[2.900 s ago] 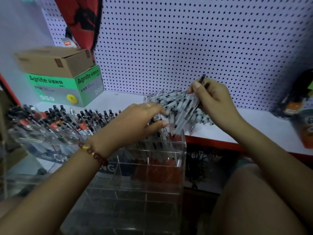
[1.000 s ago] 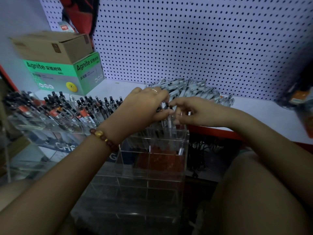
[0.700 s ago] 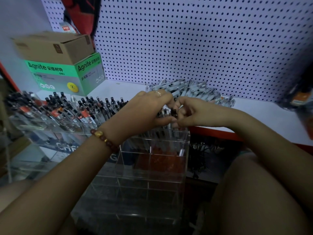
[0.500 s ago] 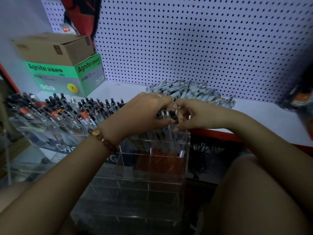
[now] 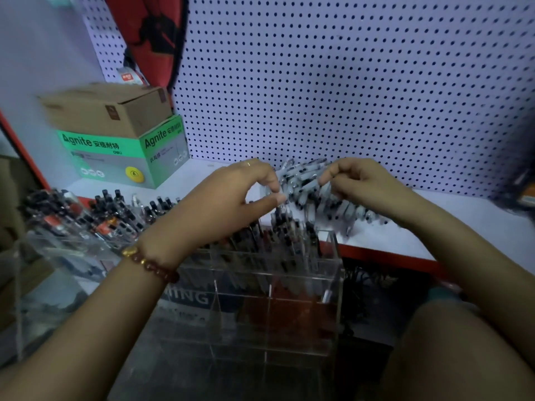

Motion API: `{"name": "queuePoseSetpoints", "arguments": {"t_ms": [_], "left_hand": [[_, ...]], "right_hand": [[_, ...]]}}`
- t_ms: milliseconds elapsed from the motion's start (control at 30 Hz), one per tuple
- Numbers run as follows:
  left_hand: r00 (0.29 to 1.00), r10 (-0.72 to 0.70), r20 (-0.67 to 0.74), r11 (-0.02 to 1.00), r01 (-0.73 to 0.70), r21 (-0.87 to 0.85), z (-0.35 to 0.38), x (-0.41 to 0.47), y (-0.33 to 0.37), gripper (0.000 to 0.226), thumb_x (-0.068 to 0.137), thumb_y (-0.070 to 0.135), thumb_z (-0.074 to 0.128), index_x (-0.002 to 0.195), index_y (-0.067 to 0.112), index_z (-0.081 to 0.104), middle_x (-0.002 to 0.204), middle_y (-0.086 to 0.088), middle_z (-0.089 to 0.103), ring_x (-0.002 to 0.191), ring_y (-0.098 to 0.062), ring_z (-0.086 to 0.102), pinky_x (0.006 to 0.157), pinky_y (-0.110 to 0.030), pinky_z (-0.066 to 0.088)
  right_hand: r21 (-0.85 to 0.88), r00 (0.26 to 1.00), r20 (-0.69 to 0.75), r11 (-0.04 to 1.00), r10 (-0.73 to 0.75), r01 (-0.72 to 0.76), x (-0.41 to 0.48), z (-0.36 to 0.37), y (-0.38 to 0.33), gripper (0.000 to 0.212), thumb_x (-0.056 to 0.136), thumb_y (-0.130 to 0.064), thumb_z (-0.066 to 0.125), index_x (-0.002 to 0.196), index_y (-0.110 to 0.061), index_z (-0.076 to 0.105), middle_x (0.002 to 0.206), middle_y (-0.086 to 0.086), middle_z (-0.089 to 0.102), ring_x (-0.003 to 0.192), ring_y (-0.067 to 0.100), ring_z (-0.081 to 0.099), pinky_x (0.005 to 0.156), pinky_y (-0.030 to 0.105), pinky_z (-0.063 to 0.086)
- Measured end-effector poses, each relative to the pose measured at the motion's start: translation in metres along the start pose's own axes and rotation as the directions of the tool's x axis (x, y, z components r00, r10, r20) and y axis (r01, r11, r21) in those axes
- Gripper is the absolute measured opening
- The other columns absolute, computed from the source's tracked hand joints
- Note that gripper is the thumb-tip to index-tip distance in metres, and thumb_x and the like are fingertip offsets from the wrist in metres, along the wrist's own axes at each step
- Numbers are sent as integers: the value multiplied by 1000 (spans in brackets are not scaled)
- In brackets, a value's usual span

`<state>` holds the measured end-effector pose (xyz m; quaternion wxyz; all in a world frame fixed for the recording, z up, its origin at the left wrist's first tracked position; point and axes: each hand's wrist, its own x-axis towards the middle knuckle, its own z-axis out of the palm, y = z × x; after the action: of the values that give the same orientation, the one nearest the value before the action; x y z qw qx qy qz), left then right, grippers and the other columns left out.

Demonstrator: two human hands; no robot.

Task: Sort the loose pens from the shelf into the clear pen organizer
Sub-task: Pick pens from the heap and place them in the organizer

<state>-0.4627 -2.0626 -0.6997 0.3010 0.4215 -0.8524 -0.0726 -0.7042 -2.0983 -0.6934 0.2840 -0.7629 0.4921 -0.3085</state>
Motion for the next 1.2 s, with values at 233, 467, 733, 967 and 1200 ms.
{"name": "queuePoseSetpoints", "arguments": {"t_ms": [233, 467, 733, 967, 1200], "left_hand": [[988, -79, -132, 995, 86, 48, -18, 6, -38, 5, 94, 28, 54, 92, 27, 58, 100, 13, 59, 86, 5, 50, 64, -9, 34], [960, -183, -211, 958, 222, 181, -18, 7, -60, 6, 94, 23, 55, 90, 23, 59, 95, 12, 59, 69, 11, 48, 70, -27, 29], [922, -255, -291, 928, 318, 192, -22, 4, -65, 10, 93, 22, 52, 86, 23, 58, 91, 11, 61, 86, -9, 54, 74, -26, 31], [886, -316, -338, 921, 372, 114, -24, 4, -66, 12, 92, 22, 51, 88, 22, 62, 92, 10, 65, 79, -6, 55, 65, -25, 33], [843, -404, -356, 914, 358, -190, -26, 7, -77, 10, 92, 14, 53, 95, 22, 55, 103, 7, 59, 87, -3, 55, 79, -33, 49]], "right_hand": [[-100, 997, 51, 993, -58, 63, 76, 25, -11, 19, 97, -9, 48, 100, -11, 66, 75, -1, 62, 63, 19, 52, 58, 21, 43], [-637, 957, 290, 741, -24, 212, 167, 70, 11, 23, 96, -17, 47, 111, -20, 64, 111, 0, 64, 99, 20, 58, 87, 34, 49], [-815, 923, 317, 560, 220, 147, 209, 107, 6, 43, 87, -37, 66, 57, -16, 43, 59, -2, 44, 57, 16, 43, 62, 26, 39], [-789, 927, 271, 611, 261, 59, 205, 124, 1, 40, 84, -19, 68, 58, -14, 37, 58, -1, 35, 51, 13, 32, 52, 24, 30], [-475, 977, 123, 875, 176, -98, 210, 102, -37, 16, 82, -13, 60, 71, -7, 51, 68, 2, 42, 62, 14, 40, 61, 25, 34]]}}
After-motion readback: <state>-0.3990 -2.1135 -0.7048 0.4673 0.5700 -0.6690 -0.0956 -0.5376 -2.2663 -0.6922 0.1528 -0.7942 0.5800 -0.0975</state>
